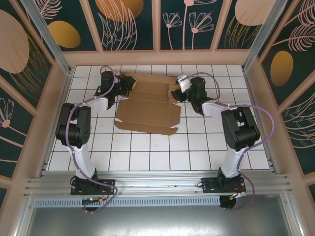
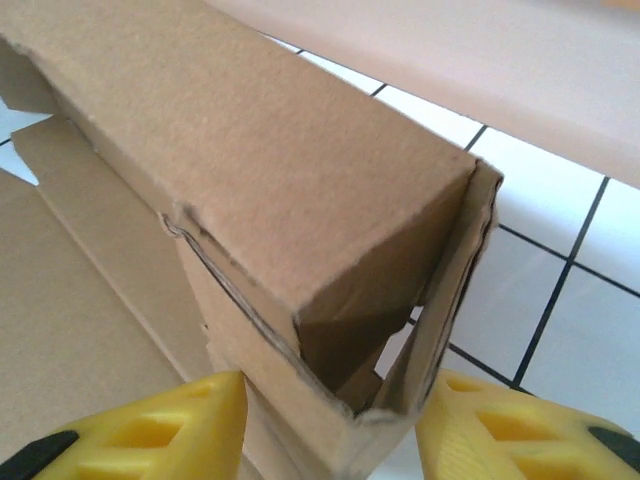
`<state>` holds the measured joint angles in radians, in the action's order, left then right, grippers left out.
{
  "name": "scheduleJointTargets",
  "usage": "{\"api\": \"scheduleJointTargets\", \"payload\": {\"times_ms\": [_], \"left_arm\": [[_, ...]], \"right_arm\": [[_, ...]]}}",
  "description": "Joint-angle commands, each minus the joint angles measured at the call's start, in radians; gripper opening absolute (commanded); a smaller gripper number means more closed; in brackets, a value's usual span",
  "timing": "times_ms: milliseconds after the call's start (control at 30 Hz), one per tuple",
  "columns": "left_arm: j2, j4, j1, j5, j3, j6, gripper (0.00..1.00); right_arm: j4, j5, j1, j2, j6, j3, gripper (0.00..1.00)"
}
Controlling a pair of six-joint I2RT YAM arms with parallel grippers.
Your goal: Fold the paper box
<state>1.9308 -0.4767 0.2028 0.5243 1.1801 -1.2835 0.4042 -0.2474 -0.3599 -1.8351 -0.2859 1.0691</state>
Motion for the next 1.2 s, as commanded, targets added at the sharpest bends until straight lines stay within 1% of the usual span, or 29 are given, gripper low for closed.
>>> {"api": "scheduleJointTargets", "payload": {"times_ms": [0,100,200,400,733,900,933,1167], "left_arm": [[-0.007,0.036,0.002,0.023,-0.039,0.02,0.0],[-0.007,0.032,0.001,0.027,-0.04,0.018,0.0],[-0.005,0.031,0.001,0.032,-0.026,0.005,0.0],[-0.01,0.063,0.0,0.029,0.023,0.007,0.0],[-0.01,0.057,0.0,0.034,0.03,-0.001,0.0],[-0.019,0.059,0.0,0.038,0.037,-0.002,0.0],[-0.018,0.06,0.001,0.038,0.04,-0.003,0.0],[-0.019,0.04,-0.001,0.047,0.045,-0.029,0.0]], "right_arm": [[0.079,0.11,-0.03,0.008,0.007,-0.005,0.47],[0.107,0.154,-0.051,-0.004,0.003,-0.016,0.49],[0.117,0.188,-0.075,-0.014,-0.02,-0.02,0.49],[0.131,0.216,-0.088,-0.013,-0.028,-0.027,0.52],[0.128,0.21,-0.091,-0.016,-0.027,-0.03,0.53],[0.103,0.258,-0.096,-0.041,-0.016,0.004,0.46],[0.101,0.288,-0.099,-0.047,-0.018,0.008,0.46],[0.063,0.408,-0.113,-0.086,-0.016,0.06,0.46]]}}
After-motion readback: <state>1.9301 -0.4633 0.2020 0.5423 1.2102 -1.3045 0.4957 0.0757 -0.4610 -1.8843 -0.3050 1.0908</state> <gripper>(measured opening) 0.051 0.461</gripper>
